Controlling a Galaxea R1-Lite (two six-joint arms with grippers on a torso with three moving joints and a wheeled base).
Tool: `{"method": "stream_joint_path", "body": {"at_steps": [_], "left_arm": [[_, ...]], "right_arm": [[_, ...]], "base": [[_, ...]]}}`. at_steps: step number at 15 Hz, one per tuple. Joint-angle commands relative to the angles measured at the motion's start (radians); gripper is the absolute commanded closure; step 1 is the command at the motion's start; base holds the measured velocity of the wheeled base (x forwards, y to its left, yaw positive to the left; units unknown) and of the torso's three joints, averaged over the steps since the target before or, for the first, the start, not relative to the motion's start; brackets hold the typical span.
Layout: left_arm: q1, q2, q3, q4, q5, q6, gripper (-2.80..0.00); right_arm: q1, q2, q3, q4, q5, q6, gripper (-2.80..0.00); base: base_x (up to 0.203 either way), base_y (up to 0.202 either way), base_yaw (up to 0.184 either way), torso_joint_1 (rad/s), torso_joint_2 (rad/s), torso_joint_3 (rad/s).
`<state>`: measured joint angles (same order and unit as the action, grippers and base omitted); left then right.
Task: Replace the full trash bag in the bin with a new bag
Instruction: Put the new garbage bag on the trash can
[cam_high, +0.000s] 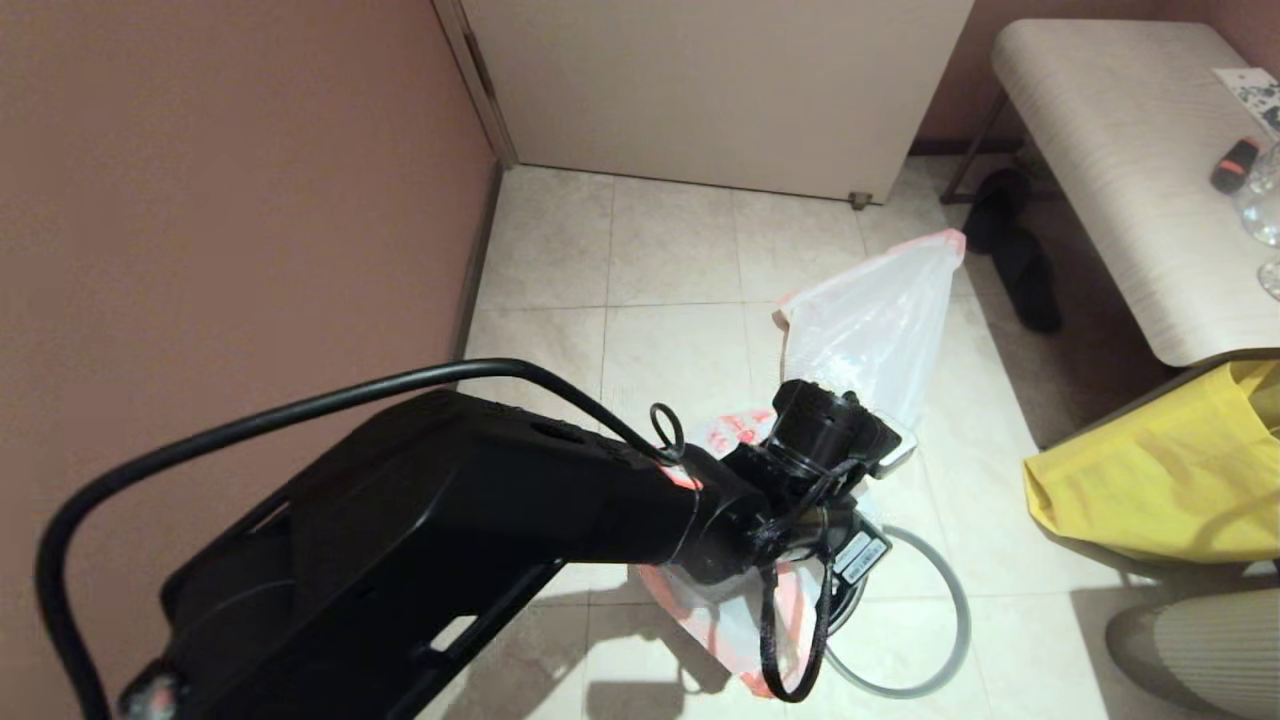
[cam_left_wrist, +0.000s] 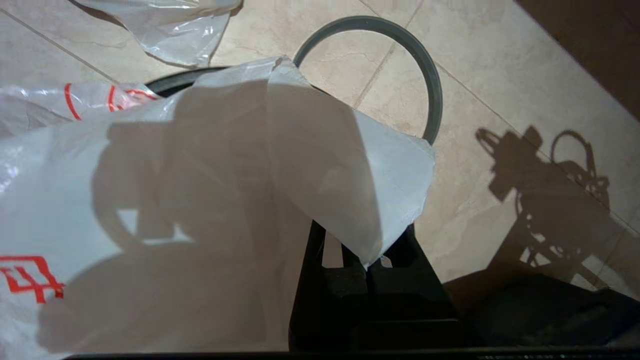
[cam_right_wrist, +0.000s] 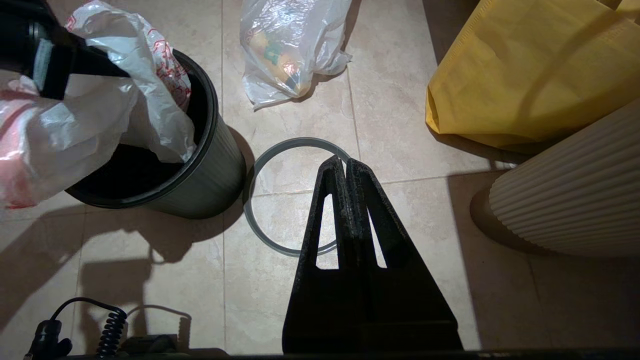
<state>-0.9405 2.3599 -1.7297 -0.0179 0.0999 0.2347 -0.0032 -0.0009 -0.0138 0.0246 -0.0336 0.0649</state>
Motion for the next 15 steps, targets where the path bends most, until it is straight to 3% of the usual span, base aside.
{"method": "stream_joint_path", "body": {"at_steps": [1,3,9,10,13,15], "left_arm": [[0.009,0.099,-0.124,0.021,0.009,0.000,0.00],[0.017,0.174,-0.229,0.053,0.023,0.001,0.00],[0.014,0.204,-0.205,0.023,0.027,-0.011,0.00],[0.014,0.195,-0.206,0.004,0.026,-0.011,-2.80],[-0.001,0.132,-0.189,-0.015,0.050,-0.037,-2.80],[-0.023,0.075,-0.149,-0.011,0.081,-0.093,-2.80]], "right_arm": [[0.000,0.001,0.000,0.000,0.000,0.000,0.00],[0.000,0.001,0.000,0.000,0.000,0.000,0.00],[0.000,0.001,0.000,0.000,0.000,0.001,0.00],[0.000,0.001,0.000,0.000,0.000,0.001,0.00],[0.000,0.001,0.000,0.000,0.000,0.001,0.00],[0.000,0.001,0.000,0.001,0.000,0.001,0.00]], "base": [[0.000,0.000,0.000,0.000,0.00,0.000],[0.000,0.000,0.000,0.000,0.00,0.000],[0.000,0.000,0.000,0.000,0.00,0.000],[0.000,0.000,0.000,0.000,0.00,0.000],[0.000,0.000,0.000,0.000,0.00,0.000],[0.000,0.000,0.000,0.000,0.00,0.000]]}}
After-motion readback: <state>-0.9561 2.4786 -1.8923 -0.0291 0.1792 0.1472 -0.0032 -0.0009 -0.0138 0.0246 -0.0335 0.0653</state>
